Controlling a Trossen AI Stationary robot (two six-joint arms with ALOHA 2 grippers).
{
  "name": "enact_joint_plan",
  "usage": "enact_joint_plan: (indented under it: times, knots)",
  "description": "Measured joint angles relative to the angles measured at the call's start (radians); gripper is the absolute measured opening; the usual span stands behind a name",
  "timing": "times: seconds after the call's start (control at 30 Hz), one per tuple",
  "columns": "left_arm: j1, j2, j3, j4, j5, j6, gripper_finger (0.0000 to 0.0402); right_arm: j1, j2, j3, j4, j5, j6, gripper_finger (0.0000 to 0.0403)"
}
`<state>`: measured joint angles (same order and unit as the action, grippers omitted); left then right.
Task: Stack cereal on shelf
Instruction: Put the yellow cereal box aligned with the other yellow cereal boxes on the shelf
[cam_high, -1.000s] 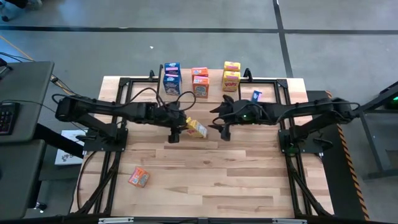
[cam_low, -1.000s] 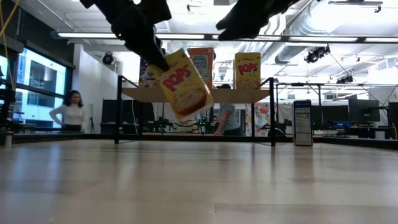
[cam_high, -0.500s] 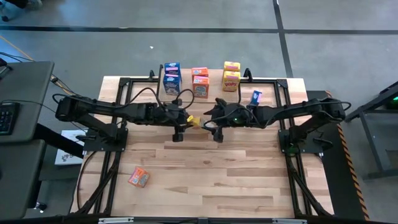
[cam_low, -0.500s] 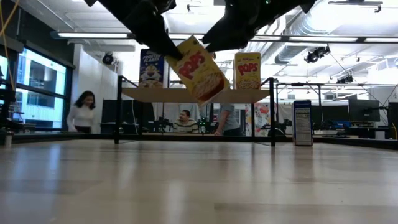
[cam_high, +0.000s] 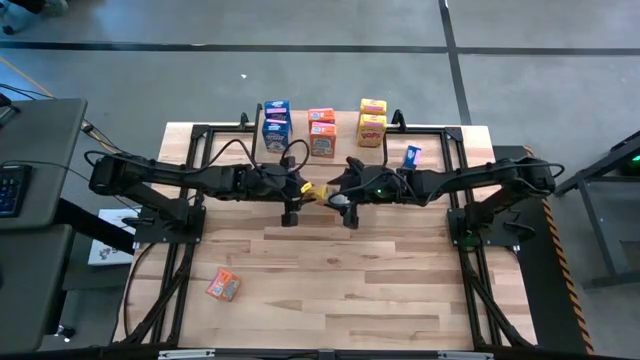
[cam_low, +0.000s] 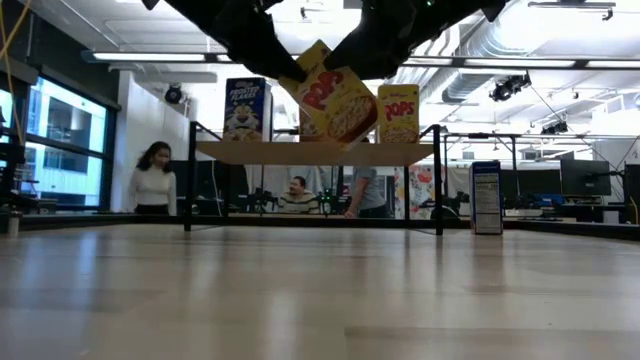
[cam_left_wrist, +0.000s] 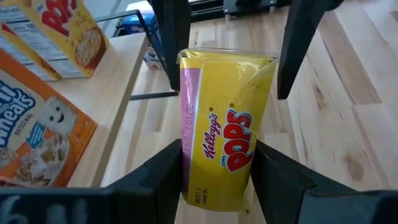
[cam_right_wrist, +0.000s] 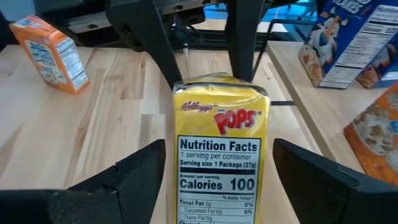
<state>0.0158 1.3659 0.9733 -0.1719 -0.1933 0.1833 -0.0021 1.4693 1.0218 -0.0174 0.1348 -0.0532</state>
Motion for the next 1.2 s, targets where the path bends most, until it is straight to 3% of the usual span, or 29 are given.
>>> enact_joint_plan:
  times: [0.23,0.53,1.2]
  knots:
    - [0.001,0.000,0.000,0.009,0.079,-0.001,0.0164,0.001,0.000,0.000,-0.001,-0.034,0.002,0.0233]
    - [0.000,0.000,0.000,0.019,0.079,-0.024,0.0164,0.000,0.000,0.000,-0.002,-0.031,0.012,0.0183]
    - [0.000,0.000,-0.002,0.042,0.076,-0.052,0.0173,0.000,-0.002,0.000,-0.001,-0.031,0.011,0.0173]
